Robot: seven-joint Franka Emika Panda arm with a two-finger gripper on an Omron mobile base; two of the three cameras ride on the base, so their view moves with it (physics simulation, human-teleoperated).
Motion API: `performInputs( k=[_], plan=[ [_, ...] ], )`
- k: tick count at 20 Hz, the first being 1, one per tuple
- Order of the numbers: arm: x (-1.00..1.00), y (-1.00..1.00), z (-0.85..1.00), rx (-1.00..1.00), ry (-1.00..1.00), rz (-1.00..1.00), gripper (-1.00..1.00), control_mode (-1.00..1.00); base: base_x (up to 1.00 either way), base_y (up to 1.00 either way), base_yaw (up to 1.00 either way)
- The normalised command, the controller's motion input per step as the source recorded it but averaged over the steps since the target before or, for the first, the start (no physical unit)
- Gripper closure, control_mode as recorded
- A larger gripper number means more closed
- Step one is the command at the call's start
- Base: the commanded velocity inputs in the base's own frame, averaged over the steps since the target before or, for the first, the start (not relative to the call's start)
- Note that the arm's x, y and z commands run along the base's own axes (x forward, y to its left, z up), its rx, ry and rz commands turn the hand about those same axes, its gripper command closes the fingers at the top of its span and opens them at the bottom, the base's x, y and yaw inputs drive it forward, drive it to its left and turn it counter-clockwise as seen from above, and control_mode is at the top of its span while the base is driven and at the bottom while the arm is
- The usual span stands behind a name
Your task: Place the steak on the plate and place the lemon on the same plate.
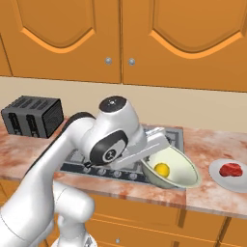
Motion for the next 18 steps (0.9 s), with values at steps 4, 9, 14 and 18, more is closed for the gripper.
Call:
performInputs(
  k=[4,9,14,18],
  plan=[
    [0.33,-0.31,0.00,0.00,0.13,0.00,1.00,-1.00,0.00,0.00,0.00],
    [0.39,-0.25,-0.05,0.00,0.16,0.00,1.00,-1.00,0.00,0.00,0.00],
    [0.22,-0.18,-0.12,0.06,0.01,0.00,1.00,-1.00,0.00,0.00,0.00],
    [0.04,-0.26,-0.13,0.14,-0.13,0.00,1.00,-1.00,0.00,0.00,0.00]
  ],
)
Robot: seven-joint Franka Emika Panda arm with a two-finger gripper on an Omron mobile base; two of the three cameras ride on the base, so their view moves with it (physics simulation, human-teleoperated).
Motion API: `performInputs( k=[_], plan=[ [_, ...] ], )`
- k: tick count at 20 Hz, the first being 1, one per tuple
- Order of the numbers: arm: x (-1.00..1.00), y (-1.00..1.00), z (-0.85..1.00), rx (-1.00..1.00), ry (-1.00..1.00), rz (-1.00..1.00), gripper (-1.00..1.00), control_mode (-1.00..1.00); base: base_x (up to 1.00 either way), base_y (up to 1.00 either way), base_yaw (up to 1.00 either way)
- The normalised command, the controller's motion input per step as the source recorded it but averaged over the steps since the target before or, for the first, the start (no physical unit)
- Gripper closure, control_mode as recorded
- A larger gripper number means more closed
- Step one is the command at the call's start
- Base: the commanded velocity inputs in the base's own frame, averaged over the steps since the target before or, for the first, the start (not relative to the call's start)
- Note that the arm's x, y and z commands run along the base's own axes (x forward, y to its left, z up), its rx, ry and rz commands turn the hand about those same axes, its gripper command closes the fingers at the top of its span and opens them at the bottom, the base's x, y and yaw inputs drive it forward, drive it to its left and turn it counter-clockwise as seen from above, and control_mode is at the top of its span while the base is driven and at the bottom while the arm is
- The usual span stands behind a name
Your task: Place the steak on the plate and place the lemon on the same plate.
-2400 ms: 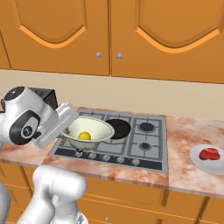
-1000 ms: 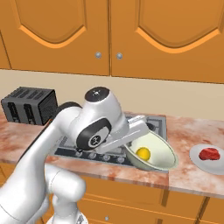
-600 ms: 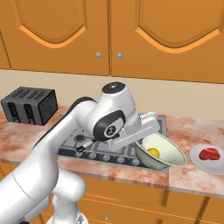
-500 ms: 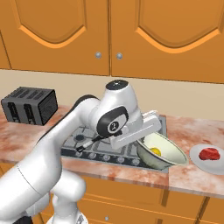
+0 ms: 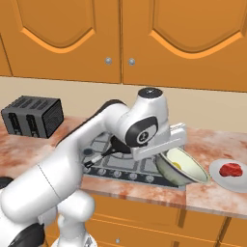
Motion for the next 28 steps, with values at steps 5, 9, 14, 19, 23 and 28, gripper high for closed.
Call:
performInputs(
  k=[5,9,14,19,23,28],
  plan=[
    [0.27,-0.25,-0.09,0.10,-0.04,0.00,1.00,-1.00,0.00,0.00,0.00],
    [0.33,-0.21,-0.06,0.00,0.00,0.00,1.00,-1.00,0.00,0.00,0.00],
    [0.32,-0.23,-0.13,0.00,0.00,0.00,1.00,-1.00,0.00,0.00,0.00],
    [0.23,-0.32,-0.22,0.05,-0.01,0.00,1.00,-1.00,0.00,0.00,0.00],
    [0.27,-0.32,-0.18,0.02,0.00,0.00,1.00,-1.00,0.00,0.00,0.00],
    [0.26,-0.23,-0.16,0.00,-0.05,0.00,1.00,-1.00,0.00,0.00,0.00]
  ],
)
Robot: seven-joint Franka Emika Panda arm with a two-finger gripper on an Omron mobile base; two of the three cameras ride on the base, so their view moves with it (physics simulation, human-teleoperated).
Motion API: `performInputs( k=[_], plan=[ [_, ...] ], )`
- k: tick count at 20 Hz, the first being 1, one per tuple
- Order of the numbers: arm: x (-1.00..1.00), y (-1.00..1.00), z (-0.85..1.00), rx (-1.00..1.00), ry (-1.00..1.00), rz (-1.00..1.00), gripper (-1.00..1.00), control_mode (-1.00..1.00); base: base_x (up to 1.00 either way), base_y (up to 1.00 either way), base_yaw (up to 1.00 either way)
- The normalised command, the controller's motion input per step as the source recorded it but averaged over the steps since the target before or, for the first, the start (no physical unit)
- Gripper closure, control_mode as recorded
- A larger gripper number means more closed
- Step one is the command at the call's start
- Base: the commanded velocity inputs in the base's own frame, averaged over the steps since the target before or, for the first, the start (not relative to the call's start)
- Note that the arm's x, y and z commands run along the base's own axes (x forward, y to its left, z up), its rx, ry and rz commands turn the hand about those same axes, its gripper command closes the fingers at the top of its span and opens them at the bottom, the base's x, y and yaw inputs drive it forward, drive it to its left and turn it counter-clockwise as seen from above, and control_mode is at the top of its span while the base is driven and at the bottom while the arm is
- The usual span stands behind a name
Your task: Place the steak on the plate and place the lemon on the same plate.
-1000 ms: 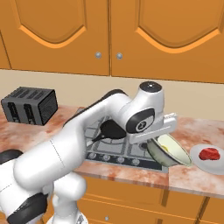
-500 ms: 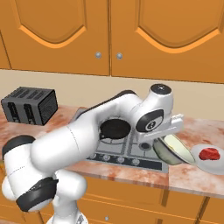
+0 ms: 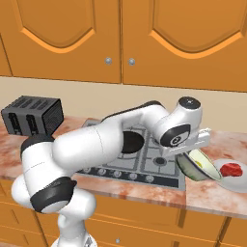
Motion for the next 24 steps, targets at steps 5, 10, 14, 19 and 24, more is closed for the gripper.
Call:
performInputs(
  k=[5,10,14,19,24],
  plan=[
    [0.16,-0.14,-0.24,0.01,-0.10,0.00,1.00,-1.00,0.00,0.00,0.00],
    [0.22,-0.13,-0.13,0.02,-0.04,0.00,1.00,-1.00,0.00,0.00,0.00],
    [0.22,-0.14,-0.02,0.00,0.00,-0.01,1.00,-1.00,0.00,0.00,0.00],
    [0.16,-0.10,-0.06,0.00,0.00,-0.01,1.00,-1.00,0.00,0.00,0.00],
    [0.13,-0.10,-0.10,0.01,-0.01,-0.01,1.00,-1.00,0.00,0.00,0.00]
  ],
)
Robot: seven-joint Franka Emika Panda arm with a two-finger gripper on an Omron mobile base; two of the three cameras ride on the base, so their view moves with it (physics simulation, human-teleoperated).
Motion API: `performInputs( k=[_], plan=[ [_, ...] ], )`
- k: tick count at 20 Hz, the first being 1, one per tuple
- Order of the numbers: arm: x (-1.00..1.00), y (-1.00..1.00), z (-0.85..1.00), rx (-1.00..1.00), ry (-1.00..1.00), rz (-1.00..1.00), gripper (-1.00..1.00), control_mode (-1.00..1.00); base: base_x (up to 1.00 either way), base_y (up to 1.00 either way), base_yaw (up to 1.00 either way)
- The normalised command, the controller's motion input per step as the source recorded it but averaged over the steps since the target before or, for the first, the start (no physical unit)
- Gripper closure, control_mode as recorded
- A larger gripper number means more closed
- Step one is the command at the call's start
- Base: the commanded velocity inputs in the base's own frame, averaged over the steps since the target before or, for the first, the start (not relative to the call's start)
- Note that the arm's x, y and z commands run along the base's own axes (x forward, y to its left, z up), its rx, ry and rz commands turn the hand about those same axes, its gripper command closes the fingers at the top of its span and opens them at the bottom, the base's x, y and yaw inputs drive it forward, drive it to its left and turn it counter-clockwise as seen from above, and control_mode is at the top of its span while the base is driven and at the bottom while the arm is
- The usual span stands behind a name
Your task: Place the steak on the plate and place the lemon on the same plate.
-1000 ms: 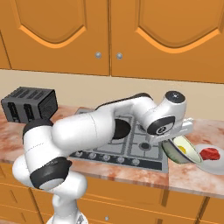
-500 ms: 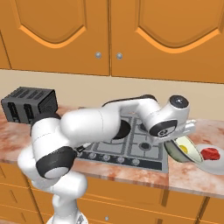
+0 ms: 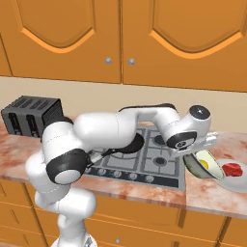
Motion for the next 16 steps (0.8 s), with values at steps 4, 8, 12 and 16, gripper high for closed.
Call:
performInputs(
  k=[4,8,12,16],
  plan=[
    [0.12,-0.10,-0.06,0.02,-0.04,0.00,1.00,-1.00,0.00,0.00,0.00],
    [0.18,-0.09,-0.04,0.00,-0.03,0.00,1.00,-1.00,0.00,0.00,0.00],
    [0.21,-0.11,-0.04,0.01,-0.02,0.00,1.00,-1.00,0.00,0.00,0.00],
    [0.25,-0.11,-0.10,0.01,0.00,0.00,1.00,-1.00,0.00,0.00,0.00]
  ],
)
